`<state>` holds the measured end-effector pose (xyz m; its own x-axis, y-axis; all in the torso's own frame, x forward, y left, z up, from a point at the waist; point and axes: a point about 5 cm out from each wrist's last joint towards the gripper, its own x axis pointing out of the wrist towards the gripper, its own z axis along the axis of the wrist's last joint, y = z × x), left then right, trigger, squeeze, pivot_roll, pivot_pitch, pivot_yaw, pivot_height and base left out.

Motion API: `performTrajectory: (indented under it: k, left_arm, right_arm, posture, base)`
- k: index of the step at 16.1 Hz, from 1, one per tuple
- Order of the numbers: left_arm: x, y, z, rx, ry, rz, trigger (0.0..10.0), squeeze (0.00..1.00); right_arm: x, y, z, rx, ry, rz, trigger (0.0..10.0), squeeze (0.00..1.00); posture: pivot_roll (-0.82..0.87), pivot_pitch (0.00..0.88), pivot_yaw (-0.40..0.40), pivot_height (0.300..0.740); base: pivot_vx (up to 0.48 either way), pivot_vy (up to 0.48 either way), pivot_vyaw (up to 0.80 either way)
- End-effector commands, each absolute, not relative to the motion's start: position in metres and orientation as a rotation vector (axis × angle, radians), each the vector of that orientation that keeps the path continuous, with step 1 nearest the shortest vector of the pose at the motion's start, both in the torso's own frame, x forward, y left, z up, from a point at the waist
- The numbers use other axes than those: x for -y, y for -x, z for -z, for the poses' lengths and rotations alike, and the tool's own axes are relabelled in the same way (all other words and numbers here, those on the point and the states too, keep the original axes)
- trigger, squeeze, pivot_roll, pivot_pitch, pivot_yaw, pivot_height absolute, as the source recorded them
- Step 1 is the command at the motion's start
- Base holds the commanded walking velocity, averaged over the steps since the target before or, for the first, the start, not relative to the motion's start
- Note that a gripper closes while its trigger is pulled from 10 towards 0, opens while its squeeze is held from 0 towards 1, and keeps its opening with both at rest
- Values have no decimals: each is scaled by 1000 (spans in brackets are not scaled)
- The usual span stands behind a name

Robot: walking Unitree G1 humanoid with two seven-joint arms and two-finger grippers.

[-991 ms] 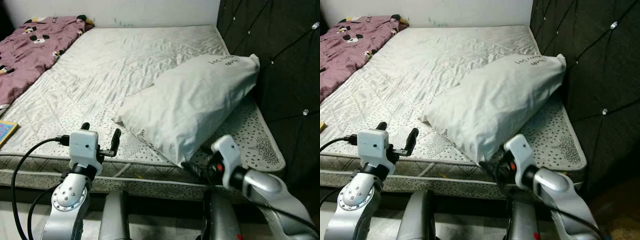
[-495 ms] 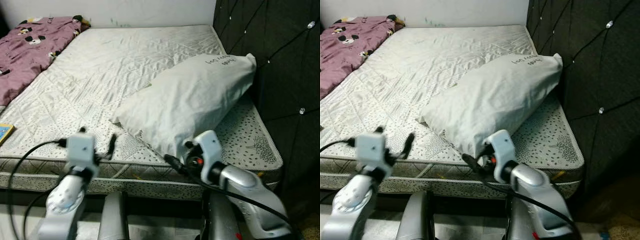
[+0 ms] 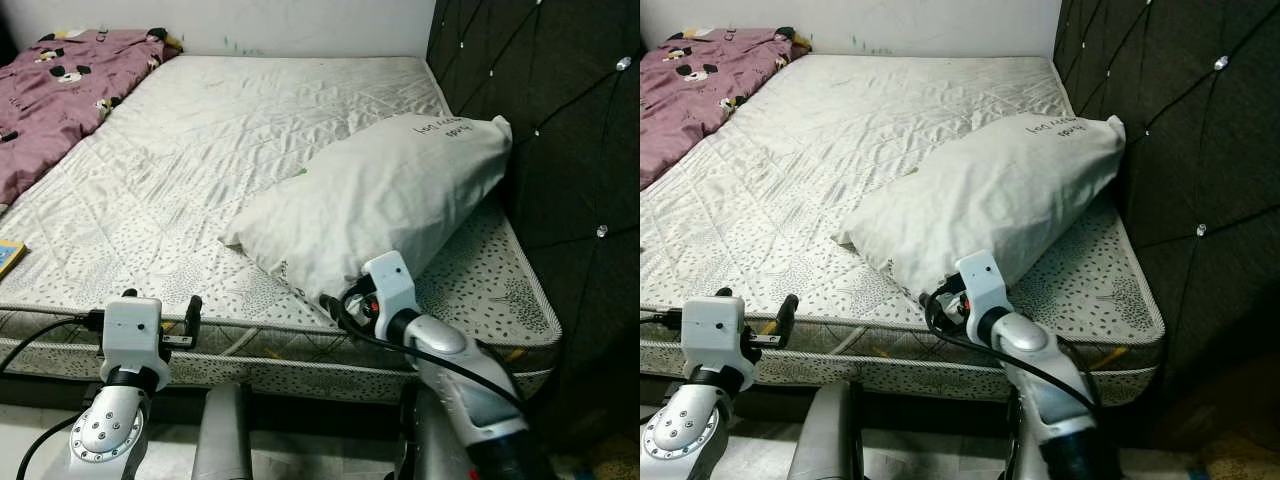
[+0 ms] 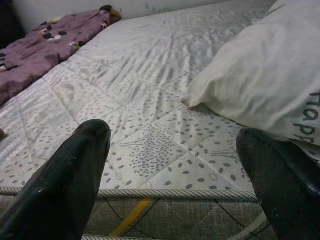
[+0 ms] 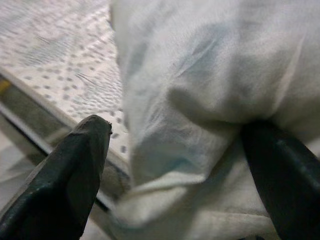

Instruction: Clean up the room

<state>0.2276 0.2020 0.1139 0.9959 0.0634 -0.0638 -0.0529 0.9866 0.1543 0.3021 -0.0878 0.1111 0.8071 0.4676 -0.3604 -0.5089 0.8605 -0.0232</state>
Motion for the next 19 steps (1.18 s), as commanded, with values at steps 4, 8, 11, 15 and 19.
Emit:
performTrajectory:
  k: [4, 8, 11, 15, 19]
  left_arm:
    - [-209, -224, -119, -62, -183, -101, 10000, 0]
    - [-204, -229, -119, -62, -169, -88, 10000, 0]
    - [-202, -232, -118, -62, -166, -70, 10000, 0]
    - [-200, -235, -120, -55, -159, -67, 10000, 0]
    - [-196, -235, -120, -48, -137, -71, 10000, 0]
  right_arm:
    - [129, -312, -107, -349, 198, -272, 10000, 0]
    - [172, -296, -94, -403, 242, -114, 10000, 0]
    - [167, -291, -88, -422, 192, -97, 10000, 0]
    - [131, -302, -103, -355, 47, -194, 0, 0]
    - [111, -313, -114, -319, -75, -222, 0, 0]
  posture:
    - [122, 36, 23, 498]
    - [98, 36, 29, 498]
    - [84, 38, 36, 498]
    - [90, 40, 35, 498]
    - [91, 34, 30, 498]
  base:
    - [0, 0, 0]
    - [0, 0, 0]
    - [0, 0, 0]
    - [0, 0, 0]
    - [0, 0, 0]
